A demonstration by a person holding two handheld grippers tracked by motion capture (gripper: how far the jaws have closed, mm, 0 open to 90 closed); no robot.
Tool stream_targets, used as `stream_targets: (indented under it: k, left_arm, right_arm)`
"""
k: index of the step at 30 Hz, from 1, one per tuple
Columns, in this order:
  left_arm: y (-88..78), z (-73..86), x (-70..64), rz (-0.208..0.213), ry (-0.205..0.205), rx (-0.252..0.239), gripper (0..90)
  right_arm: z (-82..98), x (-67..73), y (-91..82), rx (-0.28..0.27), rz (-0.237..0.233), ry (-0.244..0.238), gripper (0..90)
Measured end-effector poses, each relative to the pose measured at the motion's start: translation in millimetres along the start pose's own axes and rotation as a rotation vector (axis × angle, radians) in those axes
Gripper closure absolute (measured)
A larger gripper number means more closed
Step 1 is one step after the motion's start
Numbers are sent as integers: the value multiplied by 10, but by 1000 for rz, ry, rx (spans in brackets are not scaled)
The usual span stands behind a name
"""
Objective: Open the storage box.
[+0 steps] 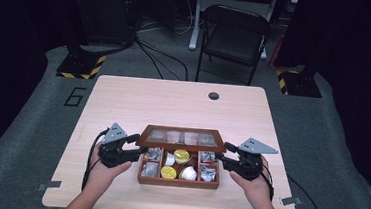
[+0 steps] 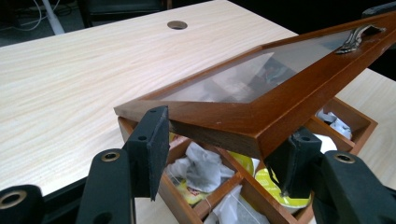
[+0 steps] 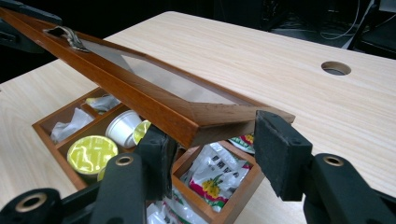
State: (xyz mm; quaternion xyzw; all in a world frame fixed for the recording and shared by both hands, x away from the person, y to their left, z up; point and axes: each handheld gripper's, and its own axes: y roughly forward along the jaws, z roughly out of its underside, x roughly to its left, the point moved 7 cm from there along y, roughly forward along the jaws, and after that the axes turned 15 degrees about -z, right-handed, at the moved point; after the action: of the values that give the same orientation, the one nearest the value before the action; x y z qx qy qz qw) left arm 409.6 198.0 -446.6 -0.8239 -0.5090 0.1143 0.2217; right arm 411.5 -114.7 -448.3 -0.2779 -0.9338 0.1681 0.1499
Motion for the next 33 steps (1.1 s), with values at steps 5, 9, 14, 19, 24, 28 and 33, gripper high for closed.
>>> stream_targets:
  k: [5,9,14,19,24,28,33]
  left_arm:
    - [47,-61,33,-8,-7,-10,439]
    - [93,-111,54,-18,-5,-19,437]
    - [158,-141,85,-19,-21,-14,437]
    - [219,-182,113,-29,-28,-18,436]
    - [260,-243,139,-42,-36,-37,436]
    - [297,-271,156,-49,-44,-44,428]
    - [359,-296,165,-57,-54,-48,403]
  right_arm:
    - [-61,-48,29,-5,0,4,492]
    - [-106,-96,78,0,7,0,487]
    - [-147,-157,127,0,14,9,479]
    - [-199,-215,160,-2,20,6,474]
    - [-249,-264,183,-3,32,5,468]
    - [-275,-304,215,-1,43,4,462]
    - [-305,-332,263,4,56,5,443]
